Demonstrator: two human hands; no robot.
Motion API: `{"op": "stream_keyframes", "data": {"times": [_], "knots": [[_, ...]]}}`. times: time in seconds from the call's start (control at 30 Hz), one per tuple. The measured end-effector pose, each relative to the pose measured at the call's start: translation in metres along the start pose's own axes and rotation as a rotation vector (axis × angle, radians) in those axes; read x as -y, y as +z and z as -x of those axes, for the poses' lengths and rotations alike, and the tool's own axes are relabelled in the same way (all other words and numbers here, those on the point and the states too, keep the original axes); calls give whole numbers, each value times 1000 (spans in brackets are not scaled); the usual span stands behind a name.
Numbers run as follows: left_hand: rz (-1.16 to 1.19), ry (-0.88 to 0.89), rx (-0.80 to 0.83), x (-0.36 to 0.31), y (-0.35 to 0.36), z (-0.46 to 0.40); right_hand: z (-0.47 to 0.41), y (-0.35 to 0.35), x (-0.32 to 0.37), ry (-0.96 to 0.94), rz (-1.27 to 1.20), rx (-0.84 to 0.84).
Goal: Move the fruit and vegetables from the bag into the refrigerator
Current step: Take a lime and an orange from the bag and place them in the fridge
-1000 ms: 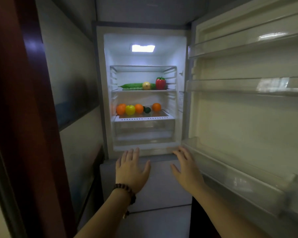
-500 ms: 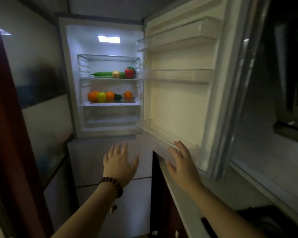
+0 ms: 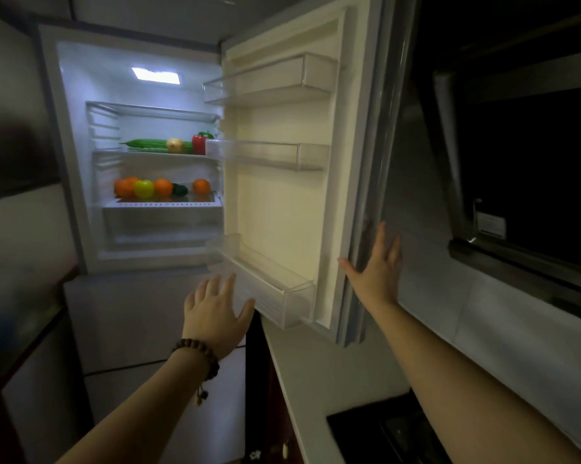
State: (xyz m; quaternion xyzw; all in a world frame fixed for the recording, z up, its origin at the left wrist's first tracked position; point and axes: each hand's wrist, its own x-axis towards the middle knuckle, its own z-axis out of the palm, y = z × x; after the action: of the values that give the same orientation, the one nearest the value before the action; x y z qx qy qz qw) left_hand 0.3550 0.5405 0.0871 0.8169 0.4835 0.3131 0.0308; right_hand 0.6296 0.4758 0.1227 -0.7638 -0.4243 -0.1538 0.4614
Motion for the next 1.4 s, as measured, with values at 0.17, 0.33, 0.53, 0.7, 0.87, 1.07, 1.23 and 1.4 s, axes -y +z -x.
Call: {"op": "stream_keyframes", "data": {"times": [0.17, 0.33, 0.53, 0.7, 0.87, 1.07, 1.23, 1.4], "knots": [[-6, -18, -49, 8, -6, 5, -16, 18, 0, 65, -81, 87], [-10, -47, -55, 17, -8, 9, -4, 17, 5, 2, -31, 57], [6, -72, -97, 18, -14, 17, 43, 24, 47, -58, 11, -14], [10, -126, -150, 38, -30, 30, 79, 40, 84, -129, 12, -47], [-30, -191, -191, 66, -49, 36, 113, 57, 127, -256, -1, -46], [-75, -276, -242, 106, -72, 36, 130, 77, 144, -684, 55, 147], [-105, -309, -279, 145, -87, 34, 120, 108, 191, -1128, 241, 119], [-144, -361, -275, 197, -97, 16, 112, 159, 247, -1466, 339, 72]]}}
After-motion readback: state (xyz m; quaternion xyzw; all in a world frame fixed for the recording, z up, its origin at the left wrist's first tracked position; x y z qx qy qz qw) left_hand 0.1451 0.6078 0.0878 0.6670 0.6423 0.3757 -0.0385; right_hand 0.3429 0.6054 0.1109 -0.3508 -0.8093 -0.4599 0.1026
